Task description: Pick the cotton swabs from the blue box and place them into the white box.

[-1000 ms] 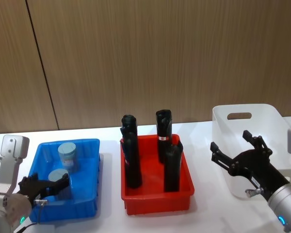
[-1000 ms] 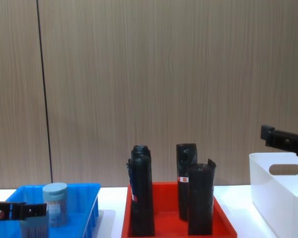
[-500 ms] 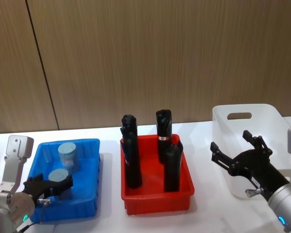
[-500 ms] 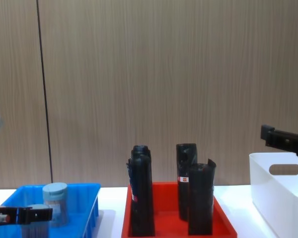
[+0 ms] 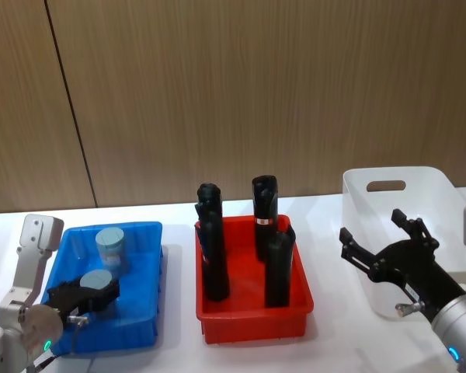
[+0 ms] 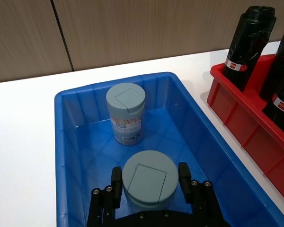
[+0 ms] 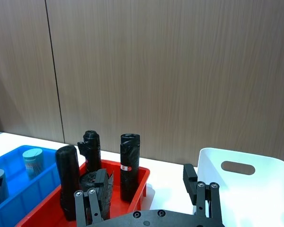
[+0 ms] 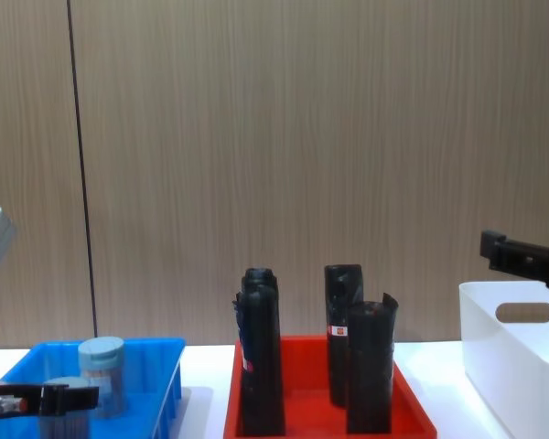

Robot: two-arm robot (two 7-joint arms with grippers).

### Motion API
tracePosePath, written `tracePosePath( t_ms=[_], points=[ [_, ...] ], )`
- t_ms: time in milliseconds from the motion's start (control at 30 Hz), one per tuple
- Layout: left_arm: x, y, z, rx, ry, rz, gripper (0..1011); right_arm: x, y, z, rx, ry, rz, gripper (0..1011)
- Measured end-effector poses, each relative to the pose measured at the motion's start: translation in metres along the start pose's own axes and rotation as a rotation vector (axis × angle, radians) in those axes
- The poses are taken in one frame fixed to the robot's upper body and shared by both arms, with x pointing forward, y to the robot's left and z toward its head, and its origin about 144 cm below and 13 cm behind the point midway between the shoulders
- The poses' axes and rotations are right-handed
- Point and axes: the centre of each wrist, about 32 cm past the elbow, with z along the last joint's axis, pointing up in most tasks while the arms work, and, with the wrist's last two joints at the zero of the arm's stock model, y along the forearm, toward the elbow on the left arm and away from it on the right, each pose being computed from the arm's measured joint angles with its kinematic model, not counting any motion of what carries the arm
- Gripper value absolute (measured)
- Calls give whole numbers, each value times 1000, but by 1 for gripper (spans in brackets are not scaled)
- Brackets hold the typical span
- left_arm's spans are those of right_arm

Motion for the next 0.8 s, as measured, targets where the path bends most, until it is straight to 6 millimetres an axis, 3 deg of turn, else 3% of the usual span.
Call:
tracePosePath(
  t_ms=[133,500,800],
  points=[
    [0,-1,0,-4,-4,-1,671,0,0,0,0,0,0,1002],
    [0,5,4,-43,-36,10,671,0,0,0,0,0,0,1002],
    [1,22,16,-124,-122,6,670,0,0,0,0,0,0,1002]
  ],
)
